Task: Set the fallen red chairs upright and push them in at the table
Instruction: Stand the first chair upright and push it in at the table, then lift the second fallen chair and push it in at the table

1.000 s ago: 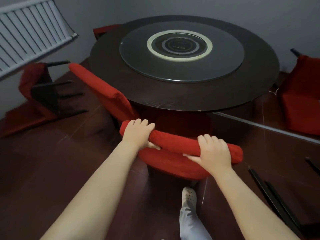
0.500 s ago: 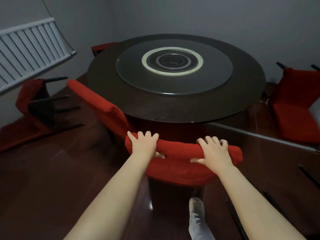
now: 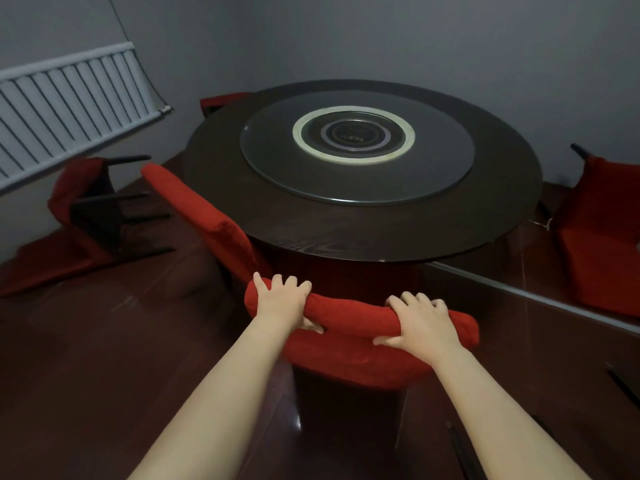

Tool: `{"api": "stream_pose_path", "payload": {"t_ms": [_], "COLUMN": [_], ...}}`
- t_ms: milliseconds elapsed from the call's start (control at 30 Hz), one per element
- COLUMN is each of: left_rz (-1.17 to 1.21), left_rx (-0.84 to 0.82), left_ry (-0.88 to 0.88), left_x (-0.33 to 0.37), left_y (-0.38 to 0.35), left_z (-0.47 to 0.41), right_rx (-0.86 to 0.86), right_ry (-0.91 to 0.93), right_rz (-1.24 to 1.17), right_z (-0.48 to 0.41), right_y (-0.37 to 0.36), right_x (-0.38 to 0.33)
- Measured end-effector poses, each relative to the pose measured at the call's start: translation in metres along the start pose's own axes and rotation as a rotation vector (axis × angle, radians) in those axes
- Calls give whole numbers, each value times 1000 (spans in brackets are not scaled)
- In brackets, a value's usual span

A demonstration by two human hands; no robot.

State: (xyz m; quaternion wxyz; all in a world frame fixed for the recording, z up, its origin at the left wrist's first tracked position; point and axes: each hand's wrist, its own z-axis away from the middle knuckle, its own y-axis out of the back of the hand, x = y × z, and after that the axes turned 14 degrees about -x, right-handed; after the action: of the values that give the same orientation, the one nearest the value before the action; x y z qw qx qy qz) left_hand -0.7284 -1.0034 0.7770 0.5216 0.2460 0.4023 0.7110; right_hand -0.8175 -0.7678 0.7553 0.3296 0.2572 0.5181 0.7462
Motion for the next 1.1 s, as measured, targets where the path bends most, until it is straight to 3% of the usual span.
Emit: {"api": "stream_pose_path", "payload": {"t_ms": [133, 300, 467, 533, 667, 800, 867, 967, 1100], "left_rz": [1, -4, 230, 292, 405, 1157, 1470, 1630, 1689], "left_rx": [-175, -479, -510, -515, -329, 235, 410, 500, 605], "left_ry": [48, 81, 0, -33, -132, -482, -674, -889, -1101], "left_x": [9, 26, 46, 58, 79, 123, 150, 174, 179], "left_y": [19, 64, 107, 128, 169, 203, 221, 246, 264], "left_z": [9, 14, 25, 31, 45, 61, 71, 81, 84], "right_rx": [-181, -546, -577, -565, -377, -34, 216, 626, 882], "right_ry": [57, 120, 5, 6, 61, 114, 123, 203, 317], "right_rz": [-116, -504, -850, -880, -895, -1171, -1356, -1542, -1537], "right_z": [-3, -12, -16, -11, 1, 17, 25, 37, 51], "right_y": [14, 55, 105, 130, 177, 213, 228, 246, 256], "right_x": [6, 29, 58, 75, 101, 114, 120, 128, 131]}}
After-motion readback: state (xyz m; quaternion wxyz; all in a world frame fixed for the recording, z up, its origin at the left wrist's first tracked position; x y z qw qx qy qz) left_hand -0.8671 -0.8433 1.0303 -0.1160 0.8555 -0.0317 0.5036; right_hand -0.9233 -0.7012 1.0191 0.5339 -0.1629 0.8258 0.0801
